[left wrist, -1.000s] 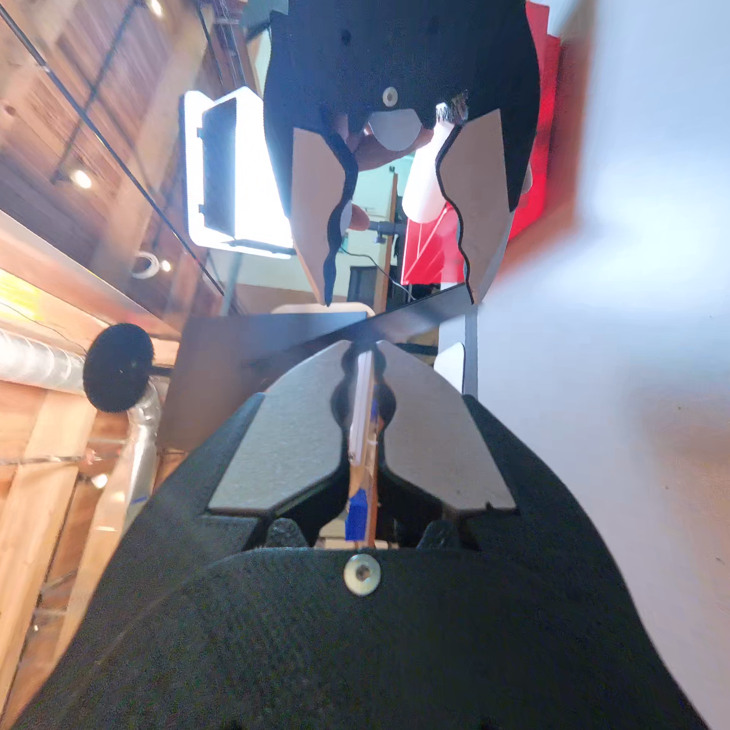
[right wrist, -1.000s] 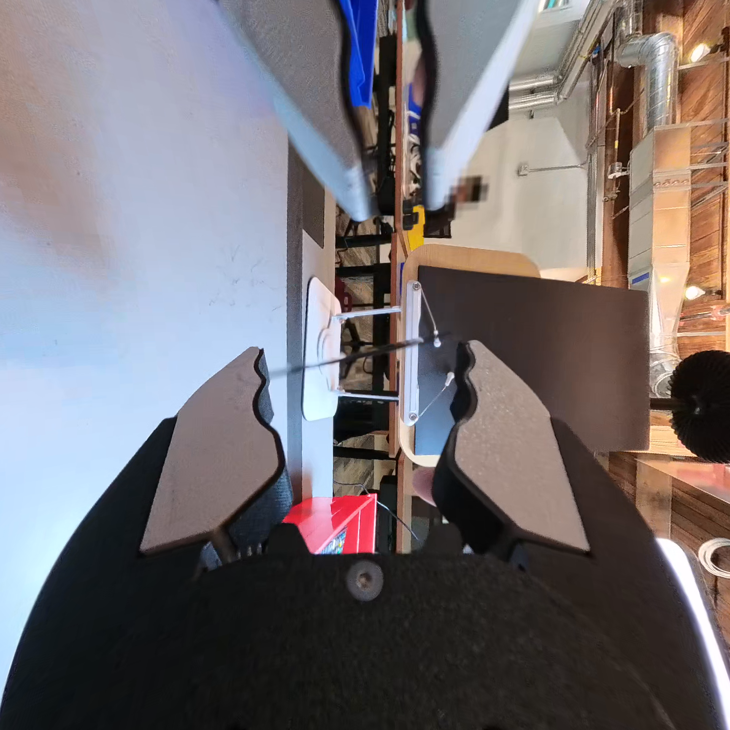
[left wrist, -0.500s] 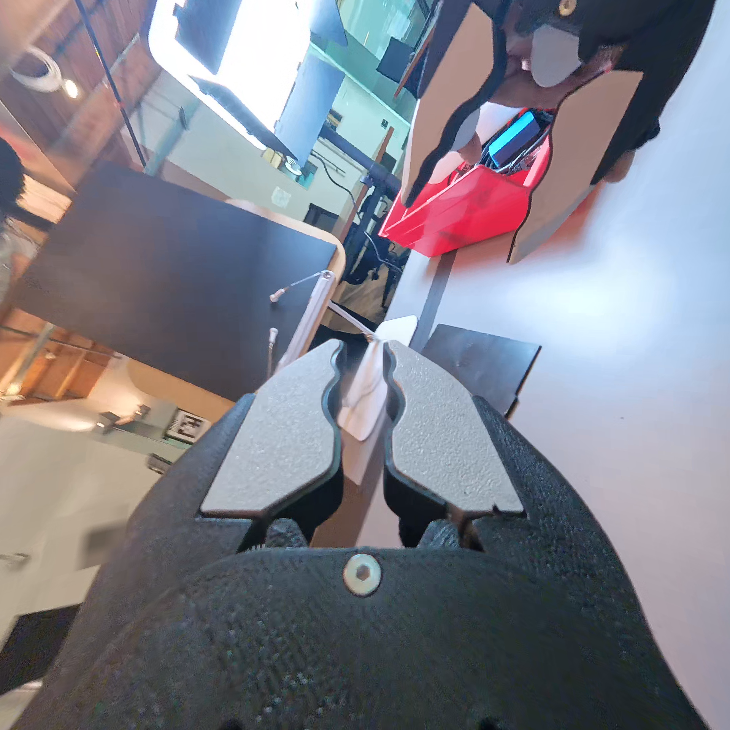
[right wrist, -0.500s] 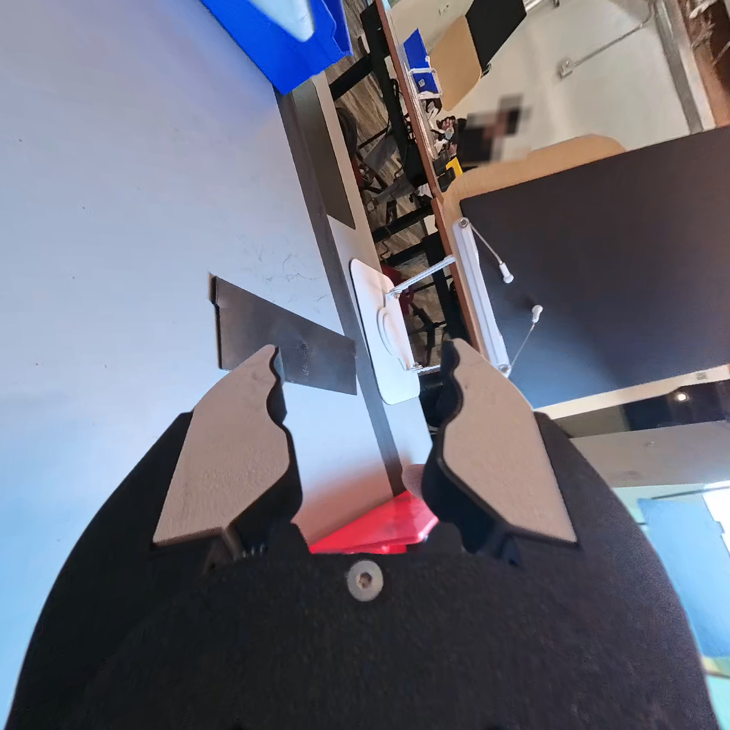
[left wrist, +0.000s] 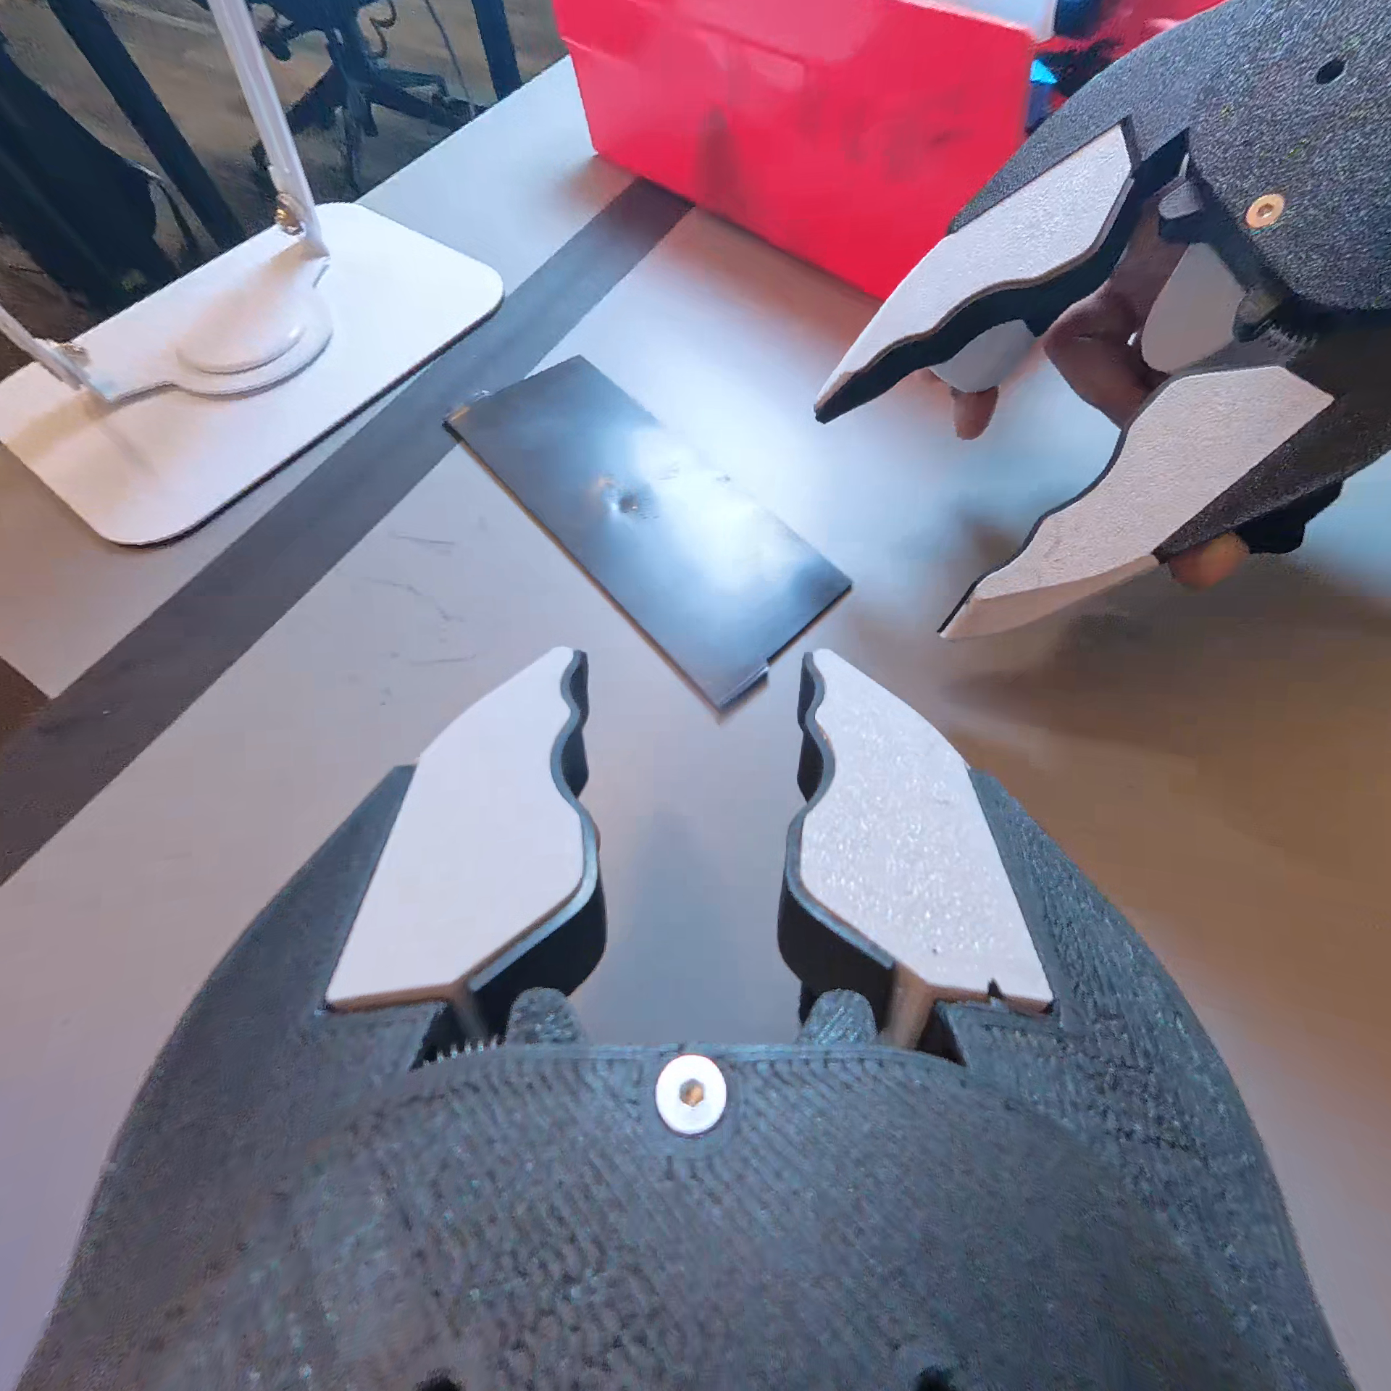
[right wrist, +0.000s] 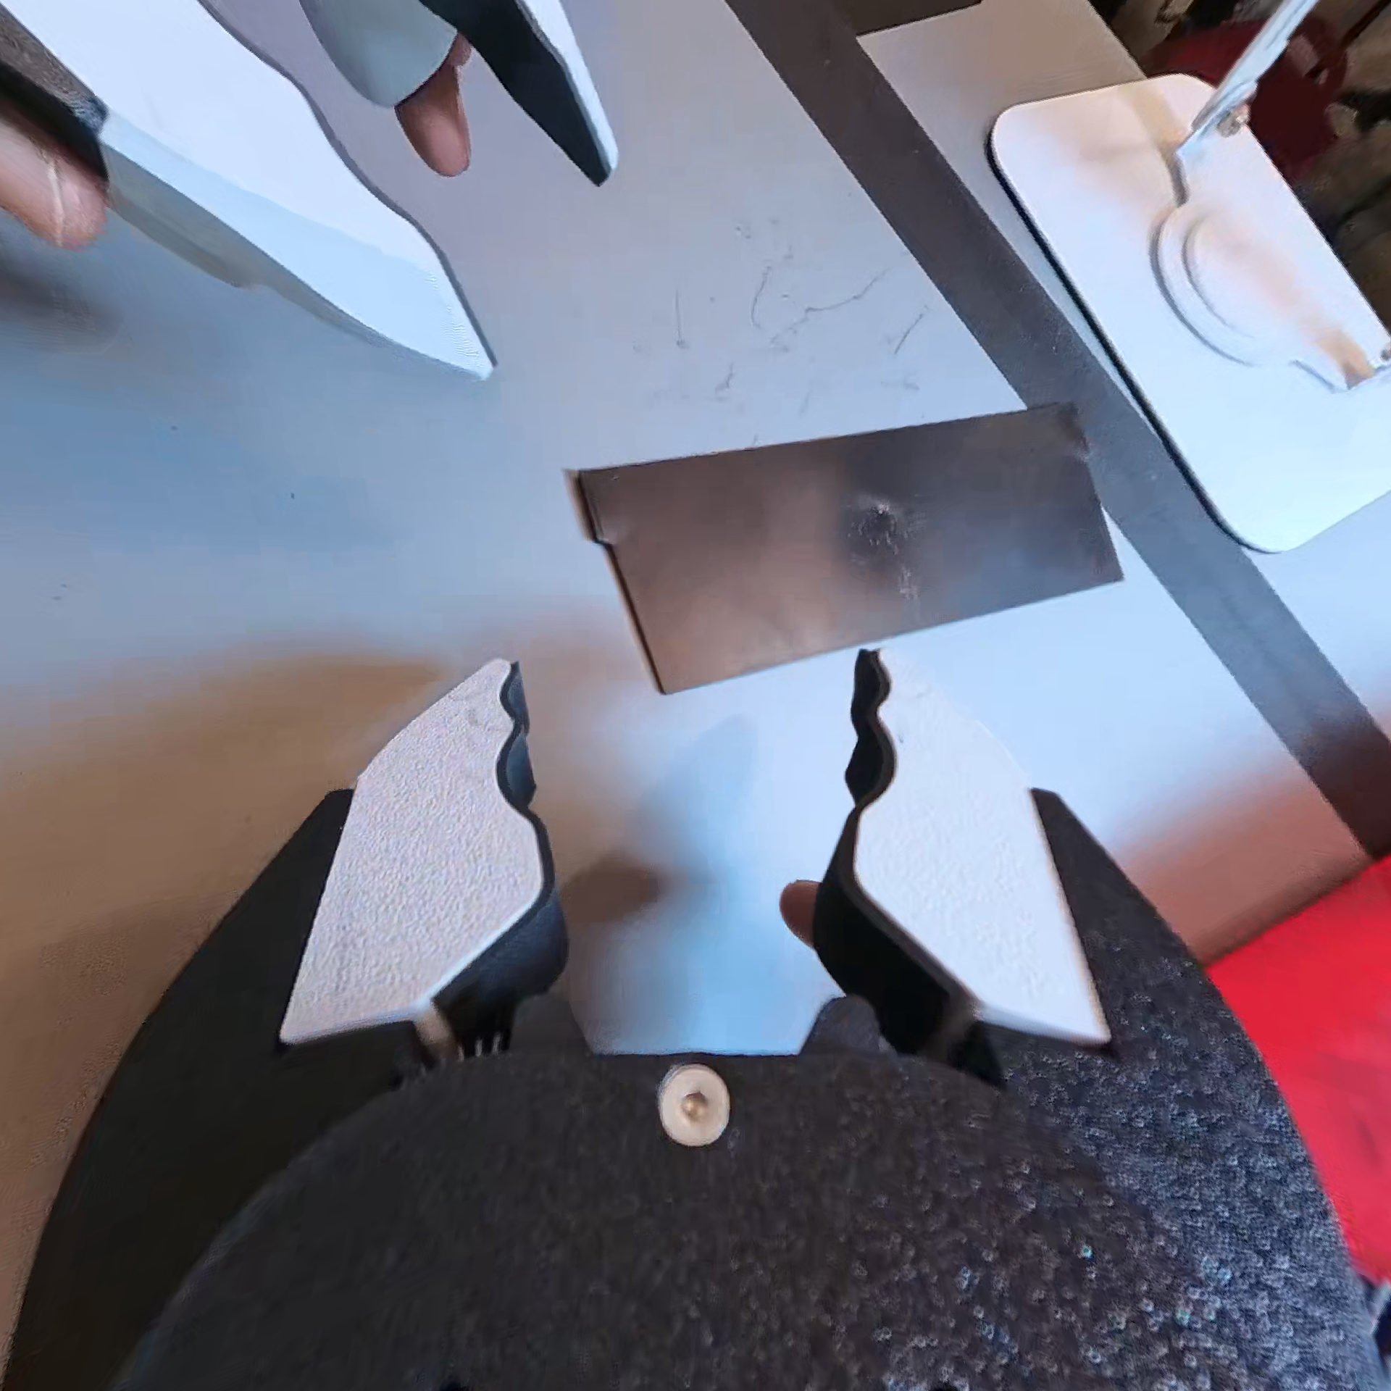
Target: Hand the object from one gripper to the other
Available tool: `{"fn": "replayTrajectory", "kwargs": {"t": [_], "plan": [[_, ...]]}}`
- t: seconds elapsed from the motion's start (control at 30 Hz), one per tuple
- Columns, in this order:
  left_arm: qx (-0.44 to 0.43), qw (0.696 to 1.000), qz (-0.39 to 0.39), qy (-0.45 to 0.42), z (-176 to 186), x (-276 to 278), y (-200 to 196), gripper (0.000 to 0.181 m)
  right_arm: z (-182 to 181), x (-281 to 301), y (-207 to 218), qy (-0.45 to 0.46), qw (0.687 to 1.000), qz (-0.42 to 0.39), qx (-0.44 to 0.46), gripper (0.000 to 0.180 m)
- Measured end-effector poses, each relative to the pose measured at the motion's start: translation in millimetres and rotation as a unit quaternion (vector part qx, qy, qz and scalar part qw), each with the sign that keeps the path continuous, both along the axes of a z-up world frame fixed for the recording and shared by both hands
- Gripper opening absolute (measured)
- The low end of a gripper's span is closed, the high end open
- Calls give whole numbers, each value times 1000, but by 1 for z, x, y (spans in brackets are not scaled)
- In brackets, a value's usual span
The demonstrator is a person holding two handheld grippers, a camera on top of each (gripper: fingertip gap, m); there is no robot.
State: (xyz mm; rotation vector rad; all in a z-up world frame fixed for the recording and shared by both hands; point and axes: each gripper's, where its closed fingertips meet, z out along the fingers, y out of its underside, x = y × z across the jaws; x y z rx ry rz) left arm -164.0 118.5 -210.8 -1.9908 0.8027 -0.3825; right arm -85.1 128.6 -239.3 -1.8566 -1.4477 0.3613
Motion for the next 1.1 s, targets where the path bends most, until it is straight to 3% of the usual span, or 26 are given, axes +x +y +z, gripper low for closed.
{"fn": "replayTrajectory", "kwargs": {"t": [0.13, 0.23, 0.37, 0.5, 0.6, 1.1], "plan": [[1, 1000, 16, -4, -1, -12, 3, 51, -7, -18, 12, -53, 998, 28, 17, 77], [3, 1000, 26, -4, -2, -23, 2, 50, -13, -31, 23, -69, 997, 18, -40, 85], [0, 999, 38, -21, 1, -32, 4, 48, -8, -32, 73, -70, 988, -79, -115, 95], [-22, 998, 39, -38, -5, -34, 4, 47, -21, -12, 113, -124, 958, -174, -190, 99], [-23, 999, 36, -28, -8, -34, 4, 47, -31, -16, 115, -136, 946, -178, -236, 98], [-26, 996, 62, -60, 0, -50, 7, 40, -34, -66, 108, -171, 941, -196, -218, 103]]}}
